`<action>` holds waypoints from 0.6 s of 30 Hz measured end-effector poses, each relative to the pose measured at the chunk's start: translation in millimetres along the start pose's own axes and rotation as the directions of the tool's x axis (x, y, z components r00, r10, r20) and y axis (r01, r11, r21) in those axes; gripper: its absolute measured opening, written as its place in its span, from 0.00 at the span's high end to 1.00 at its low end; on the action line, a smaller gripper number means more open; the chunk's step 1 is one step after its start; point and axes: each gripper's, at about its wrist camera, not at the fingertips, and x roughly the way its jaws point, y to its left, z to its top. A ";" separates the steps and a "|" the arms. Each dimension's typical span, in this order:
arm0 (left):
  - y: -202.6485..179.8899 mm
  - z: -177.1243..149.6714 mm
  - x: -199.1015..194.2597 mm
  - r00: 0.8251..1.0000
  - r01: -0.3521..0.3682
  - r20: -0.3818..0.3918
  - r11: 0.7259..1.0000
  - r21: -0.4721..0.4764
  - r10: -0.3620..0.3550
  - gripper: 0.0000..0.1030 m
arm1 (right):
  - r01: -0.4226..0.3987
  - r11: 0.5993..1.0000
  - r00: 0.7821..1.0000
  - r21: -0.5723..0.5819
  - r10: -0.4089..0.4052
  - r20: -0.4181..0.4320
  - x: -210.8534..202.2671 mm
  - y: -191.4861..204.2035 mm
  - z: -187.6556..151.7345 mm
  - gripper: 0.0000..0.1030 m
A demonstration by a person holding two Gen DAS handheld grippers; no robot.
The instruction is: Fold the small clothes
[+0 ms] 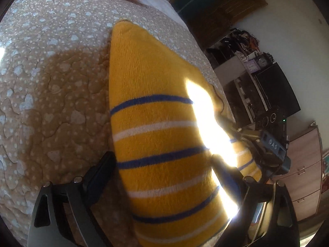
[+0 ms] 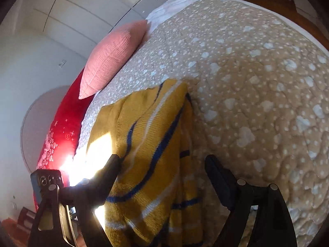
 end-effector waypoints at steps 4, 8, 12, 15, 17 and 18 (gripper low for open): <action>-9.8 4.9 -25.0 1.000 0.008 0.027 1.000 0.010 -0.008 0.50 | -0.051 0.999 0.998 0.013 0.050 0.034 7.8 28.4 -5.9 0.49; -10.1 14.7 -63.5 0.995 -0.027 0.094 0.999 0.026 0.024 0.50 | -0.161 0.986 0.985 -0.053 0.164 0.052 10.4 71.9 -5.1 0.53; 11.1 14.3 -71.9 0.973 -0.212 0.092 0.977 0.000 0.211 0.40 | -0.004 0.995 0.998 -0.103 0.011 0.067 37.3 83.2 -6.8 0.38; 36.1 -4.3 -66.3 0.960 -0.277 0.042 0.960 -0.039 0.278 0.33 | 0.128 0.987 0.990 -0.097 -0.122 0.067 44.9 70.0 -16.6 0.38; 42.9 -18.5 -80.5 0.970 -0.229 0.063 0.971 -0.072 0.234 0.31 | 0.121 0.991 0.988 -0.064 -0.114 0.106 26.2 66.7 -24.5 0.38; 42.3 -26.6 -89.9 0.970 -0.223 0.081 0.972 -0.073 0.229 0.31 | 0.142 0.988 0.981 -0.066 -0.131 0.143 11.1 68.7 -28.9 0.38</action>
